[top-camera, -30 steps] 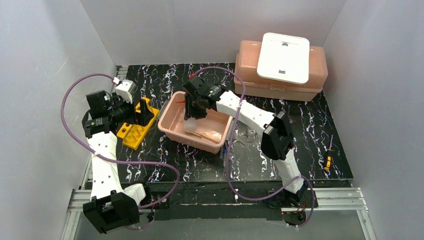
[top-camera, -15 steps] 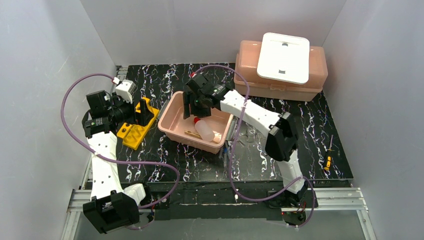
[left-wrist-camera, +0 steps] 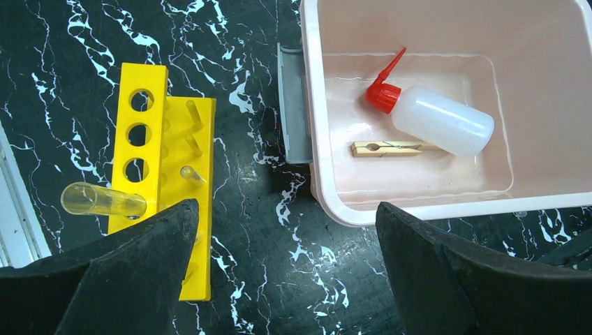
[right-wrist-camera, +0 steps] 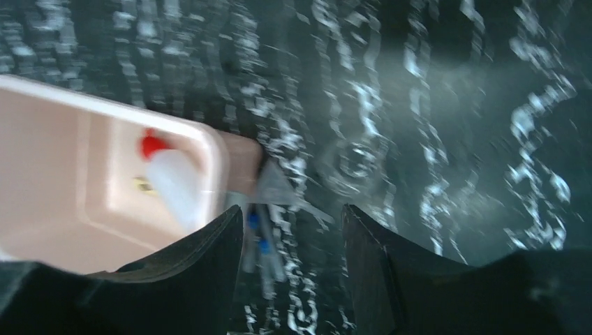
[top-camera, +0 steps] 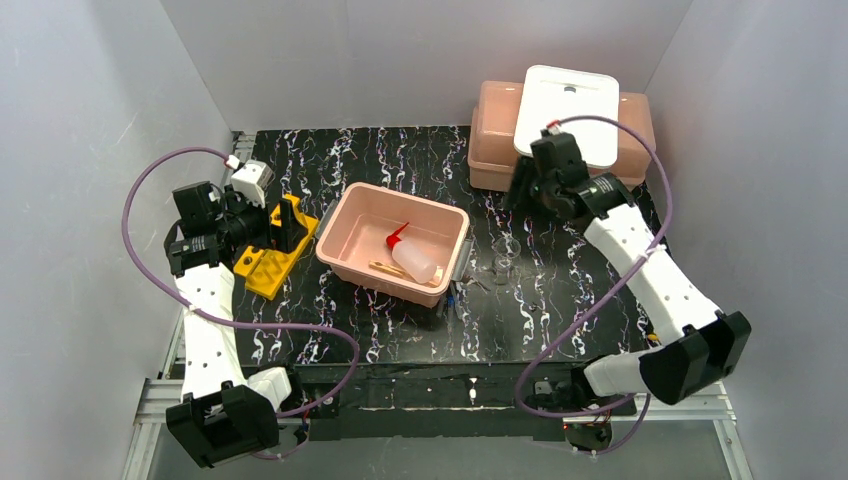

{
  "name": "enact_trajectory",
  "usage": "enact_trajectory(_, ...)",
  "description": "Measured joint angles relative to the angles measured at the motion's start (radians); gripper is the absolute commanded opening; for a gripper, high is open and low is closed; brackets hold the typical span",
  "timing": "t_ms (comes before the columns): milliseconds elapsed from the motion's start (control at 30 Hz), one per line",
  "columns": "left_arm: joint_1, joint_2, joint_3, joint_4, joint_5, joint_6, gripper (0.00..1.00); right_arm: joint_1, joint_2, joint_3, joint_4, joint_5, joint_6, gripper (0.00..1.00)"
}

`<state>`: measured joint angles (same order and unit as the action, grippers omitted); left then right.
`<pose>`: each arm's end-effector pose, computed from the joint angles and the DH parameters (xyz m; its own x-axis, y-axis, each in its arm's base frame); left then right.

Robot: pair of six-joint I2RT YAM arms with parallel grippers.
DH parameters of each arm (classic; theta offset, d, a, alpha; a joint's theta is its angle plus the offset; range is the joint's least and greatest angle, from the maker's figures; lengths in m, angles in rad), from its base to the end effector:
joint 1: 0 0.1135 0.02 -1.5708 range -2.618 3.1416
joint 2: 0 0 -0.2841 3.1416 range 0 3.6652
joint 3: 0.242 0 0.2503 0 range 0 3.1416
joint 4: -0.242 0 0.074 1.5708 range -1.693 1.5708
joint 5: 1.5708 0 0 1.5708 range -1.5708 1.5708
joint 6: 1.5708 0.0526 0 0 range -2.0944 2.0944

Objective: Organize the chemistry lab equipment

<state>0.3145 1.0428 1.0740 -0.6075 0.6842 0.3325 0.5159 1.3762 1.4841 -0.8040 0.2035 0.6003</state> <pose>0.2139 0.0346 0.3639 -0.4036 0.1347 -0.9050 0.4189 0.9065 -0.0519 0.2632 0.1370 0.3976 -0.6570 0.2634 -0.7064 0.0277 0.9448 0.3265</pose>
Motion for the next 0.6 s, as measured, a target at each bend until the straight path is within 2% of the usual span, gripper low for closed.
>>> enact_trajectory(100, 0.000, 0.000, 0.000, 0.000, 0.000, 0.000, 0.98, -0.093, -0.057, -0.185, 0.002, 0.011, -0.002, 0.59)
enact_trajectory(267, 0.000, 0.000, 0.000, 0.000, 0.000, 0.000, 0.98, -0.154, -0.050, -0.393, 0.011, 0.001, 0.003, 0.55)
enact_trajectory(600, 0.000, 0.000, 0.000, -0.002, 0.000, 0.001, 0.98, -0.156, 0.020, -0.427, 0.099, -0.029, 0.010, 0.52)
